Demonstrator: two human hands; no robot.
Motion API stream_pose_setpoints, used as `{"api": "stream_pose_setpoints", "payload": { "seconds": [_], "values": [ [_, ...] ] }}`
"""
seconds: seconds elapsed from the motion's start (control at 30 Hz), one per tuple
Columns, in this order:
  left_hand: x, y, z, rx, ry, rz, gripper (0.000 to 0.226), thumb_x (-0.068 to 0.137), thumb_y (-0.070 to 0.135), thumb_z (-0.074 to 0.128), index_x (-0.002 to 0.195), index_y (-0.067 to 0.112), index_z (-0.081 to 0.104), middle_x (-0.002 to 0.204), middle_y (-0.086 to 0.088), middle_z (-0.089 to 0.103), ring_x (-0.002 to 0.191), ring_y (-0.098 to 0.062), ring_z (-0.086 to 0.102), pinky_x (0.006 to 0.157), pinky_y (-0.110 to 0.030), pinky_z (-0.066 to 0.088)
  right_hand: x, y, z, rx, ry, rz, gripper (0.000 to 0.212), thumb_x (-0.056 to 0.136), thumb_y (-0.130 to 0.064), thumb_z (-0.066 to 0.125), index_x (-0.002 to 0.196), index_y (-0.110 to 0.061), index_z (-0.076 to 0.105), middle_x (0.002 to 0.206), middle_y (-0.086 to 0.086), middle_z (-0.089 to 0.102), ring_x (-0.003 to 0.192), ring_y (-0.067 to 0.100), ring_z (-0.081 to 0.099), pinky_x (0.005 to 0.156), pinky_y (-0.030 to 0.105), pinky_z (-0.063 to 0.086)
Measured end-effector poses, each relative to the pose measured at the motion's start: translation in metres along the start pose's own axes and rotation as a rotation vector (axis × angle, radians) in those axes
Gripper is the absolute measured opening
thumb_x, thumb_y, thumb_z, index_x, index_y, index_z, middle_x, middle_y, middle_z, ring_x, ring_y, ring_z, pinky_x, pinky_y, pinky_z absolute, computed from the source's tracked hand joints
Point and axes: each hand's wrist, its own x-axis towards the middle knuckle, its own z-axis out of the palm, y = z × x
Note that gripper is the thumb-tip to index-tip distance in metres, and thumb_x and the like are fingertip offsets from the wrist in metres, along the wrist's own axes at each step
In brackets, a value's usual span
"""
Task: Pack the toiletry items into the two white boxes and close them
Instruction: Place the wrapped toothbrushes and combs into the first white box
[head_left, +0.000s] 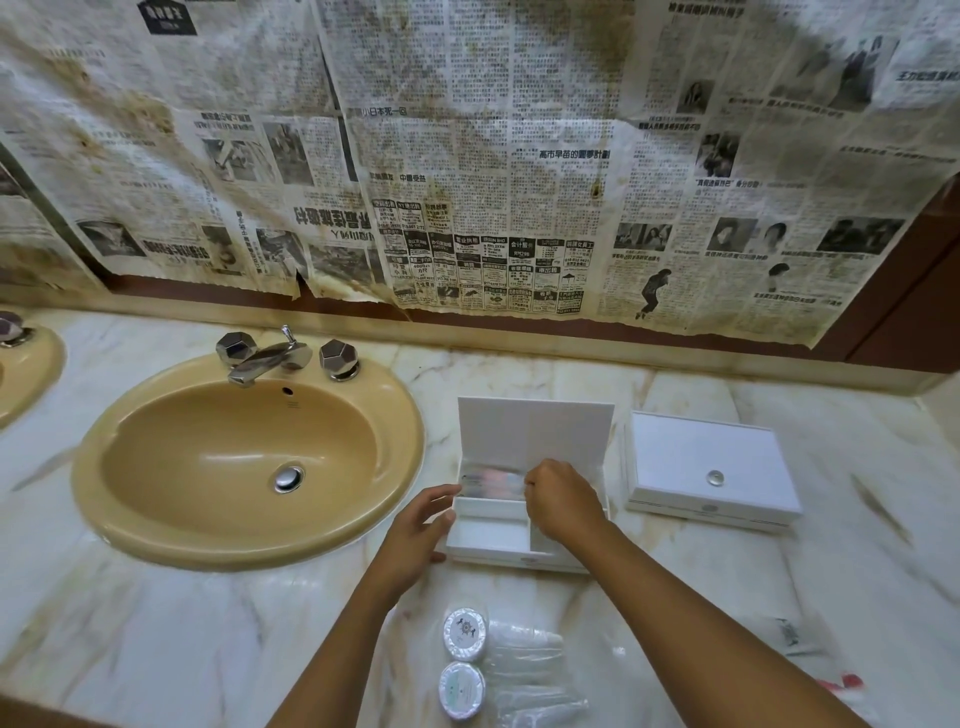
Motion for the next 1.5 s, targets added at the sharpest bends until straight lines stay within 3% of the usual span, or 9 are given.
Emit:
{"api": "stream_pose_setpoints", "payload": {
  "seconds": [0.13,0.27,0.43,0.6,0.8,0.93,1.2,1.37,1.5],
  "values": [
    [0.001,-0.001,0.001,-0.007,0.009,0.002,0.024,0.097,0.023,0.055,0.117,0.035,0.061,0.127,0.015,0.059,0.119,-0.004,0.053,0.070,-0.027,0.056,-0.004,0.002,-0.003,-0.120,-0.088,-0.081,0.048,0.101,-0.042,0.035,0.113,-0.003,0.061,0.118,0.009,0.052,0.113,0.028,0.049,0.093,0.036,0.040],
    [0.000,-0.001,0.002,0.005,0.016,0.012,0.024,0.098,0.022,0.055,0.117,0.034,0.060,0.127,0.017,0.058,0.119,-0.001,0.052,0.073,-0.030,0.057,-0.011,-0.001,0.001,-0.227,0.006,-0.155,0.047,0.101,-0.043,0.029,0.118,-0.012,0.060,0.122,0.007,0.054,0.116,0.027,0.046,0.096,0.040,0.035],
    [-0.002,0.000,0.003,0.010,0.020,0.018,0.024,0.098,0.023,0.053,0.118,0.035,0.059,0.128,0.015,0.057,0.120,0.000,0.050,0.072,-0.028,0.056,-0.012,0.005,0.009,-0.230,-0.085,-0.178,0.055,0.099,-0.055,0.022,0.126,-0.019,0.054,0.130,0.003,0.049,0.125,0.023,0.040,0.103,0.045,0.030],
    [-0.003,0.000,0.004,0.014,0.016,0.021,0.024,0.099,0.023,0.052,0.119,0.035,0.058,0.129,0.014,0.056,0.121,-0.001,0.050,0.072,-0.028,0.055,-0.019,0.005,0.003,-0.178,-0.024,-0.200,0.049,0.100,-0.050,0.027,0.132,-0.022,0.051,0.135,0.002,0.050,0.129,0.023,0.040,0.108,0.045,0.024],
    [-0.004,0.001,0.004,0.026,0.022,0.027,0.025,0.099,0.022,0.052,0.120,0.034,0.058,0.127,0.016,0.057,0.120,0.002,0.050,0.076,-0.031,0.058,-0.055,-0.007,-0.005,0.027,0.232,-0.417,0.031,0.094,-0.024,0.052,0.123,-0.015,0.061,0.120,0.004,0.060,0.113,0.023,0.051,0.097,0.032,0.039],
    [-0.004,0.001,0.004,0.022,0.022,0.027,0.025,0.099,0.021,0.052,0.121,0.033,0.058,0.129,0.014,0.056,0.121,0.001,0.049,0.077,-0.035,0.057,-0.084,-0.011,-0.007,0.062,0.067,-0.454,0.028,0.095,-0.023,0.049,0.119,-0.019,0.063,0.115,-0.003,0.062,0.110,0.014,0.053,0.091,0.029,0.045],
    [-0.006,0.001,0.005,0.024,0.028,0.020,0.026,0.099,0.021,0.052,0.123,0.029,0.057,0.128,0.014,0.055,0.120,0.001,0.049,0.082,-0.041,0.056,-0.113,0.009,0.021,-0.190,-0.349,-0.425,0.045,0.090,-0.035,0.056,0.132,-0.023,0.050,0.131,0.001,0.049,0.122,0.021,0.045,0.095,0.034,0.040],
    [-0.007,0.001,0.005,0.017,0.028,0.018,0.027,0.099,0.022,0.051,0.124,0.029,0.057,0.128,0.011,0.055,0.119,-0.002,0.049,0.080,-0.038,0.056,-0.126,0.020,0.037,-0.252,-0.415,-0.443,0.081,0.075,-0.055,0.070,0.142,-0.027,0.035,0.131,0.001,0.041,0.121,0.021,0.038,0.098,0.035,0.037],
    [-0.005,0.000,0.006,0.010,0.035,0.003,0.027,0.100,0.020,0.050,0.121,0.034,0.058,0.127,0.009,0.056,0.117,-0.004,0.050,0.078,-0.035,0.056,-0.131,0.026,0.049,-0.323,-0.390,-0.473,0.094,0.063,-0.051,0.079,0.141,-0.030,0.030,0.127,0.000,0.038,0.117,0.021,0.036,0.095,0.036,0.035]
  ]
}}
